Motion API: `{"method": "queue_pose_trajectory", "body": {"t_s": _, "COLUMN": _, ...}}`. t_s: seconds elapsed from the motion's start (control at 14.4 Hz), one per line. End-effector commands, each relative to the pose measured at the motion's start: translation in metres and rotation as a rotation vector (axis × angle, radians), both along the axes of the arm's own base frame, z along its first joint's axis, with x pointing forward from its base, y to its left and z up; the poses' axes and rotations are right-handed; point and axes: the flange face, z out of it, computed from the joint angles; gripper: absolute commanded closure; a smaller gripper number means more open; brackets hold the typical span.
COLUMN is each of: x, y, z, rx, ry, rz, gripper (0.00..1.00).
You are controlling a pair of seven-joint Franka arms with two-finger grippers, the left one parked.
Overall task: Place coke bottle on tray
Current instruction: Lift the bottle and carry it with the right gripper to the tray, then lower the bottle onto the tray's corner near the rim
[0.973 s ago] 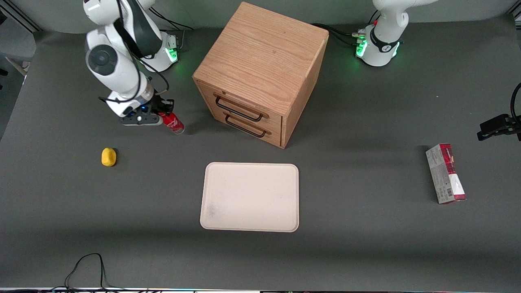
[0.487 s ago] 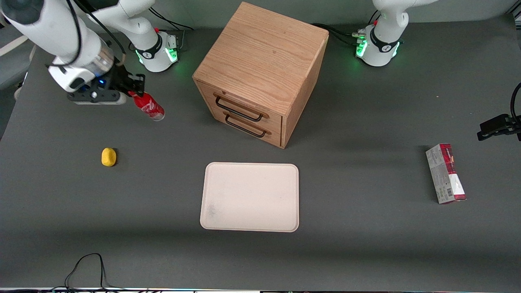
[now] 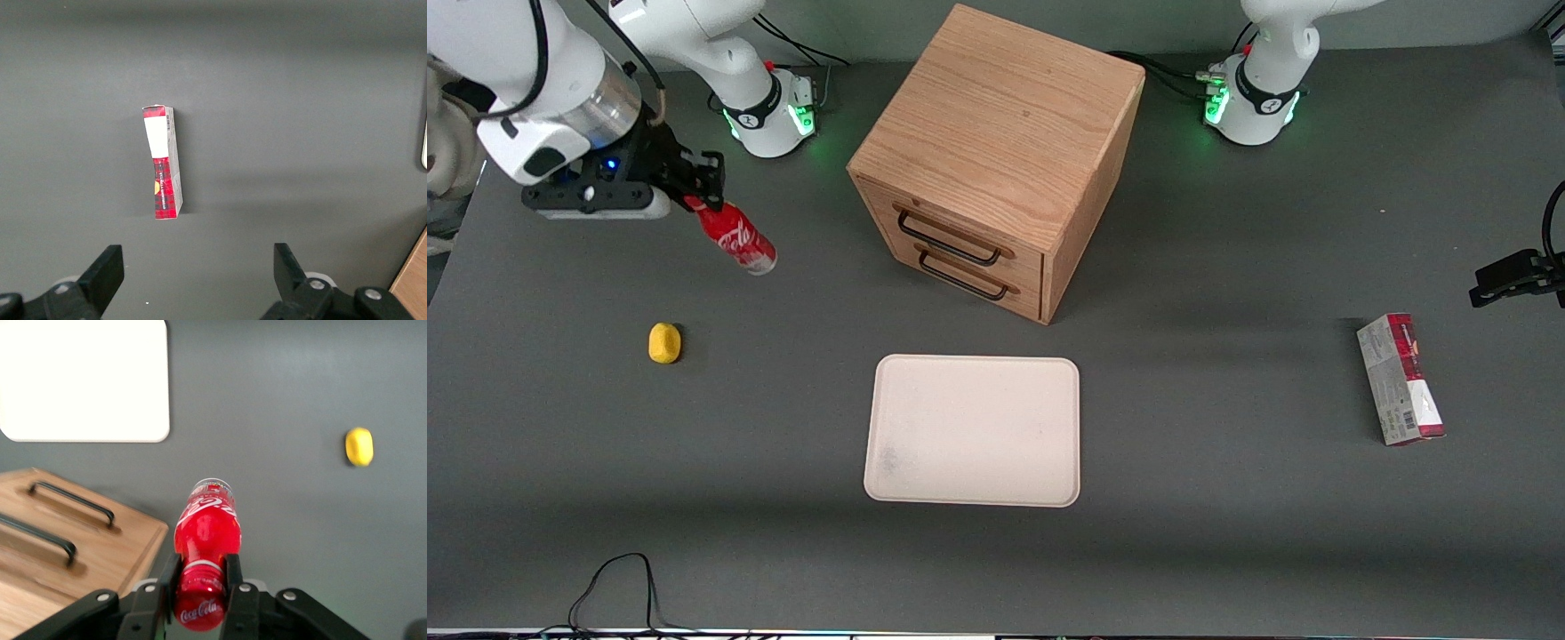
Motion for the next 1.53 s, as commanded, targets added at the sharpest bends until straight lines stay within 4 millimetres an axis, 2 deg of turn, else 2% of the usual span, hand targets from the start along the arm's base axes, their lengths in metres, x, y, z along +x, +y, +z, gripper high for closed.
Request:
{"method": "queue_pose_trajectory", "body": {"t_s": 0.0, "x": 0.076, "y": 0.047, "z": -0.013, "rx": 0.02, "ry": 0.018, "rz": 0.003, "gripper": 1.0}}
{"method": "queue_pose_trajectory", "body": {"t_s": 0.14, "x": 0.108, "y": 0.072, "z": -0.025, "rx": 0.014, "ry": -0.002, "rz": 0.02, "gripper": 1.0}}
{"method": "queue_pose_trajectory", "body": {"t_s": 0.28, "x": 0.134, "y": 0.091, "z": -0.052, "rx": 0.004, "ry": -0.011, "rz": 0.032, "gripper": 1.0}}
{"method": "queue_pose_trajectory", "body": {"t_s": 0.42, "x": 0.146, "y": 0.101, "z": -0.067, "rx": 0.005, "ry": -0.023, "rz": 0.038, "gripper": 1.0}}
{"method": "queue_pose_trajectory", "body": {"t_s": 0.9, "x": 0.167, "y": 0.115, "z": -0.094, "rx": 0.034, "ry": -0.086, "rz": 0.045, "gripper": 1.0}}
{"method": "queue_pose_trajectory", "body": {"t_s": 1.46, "x": 0.203, "y": 0.131, "z": -0.223, "rx": 0.006, "ry": -0.043, "rz": 0.045, "gripper": 1.0}}
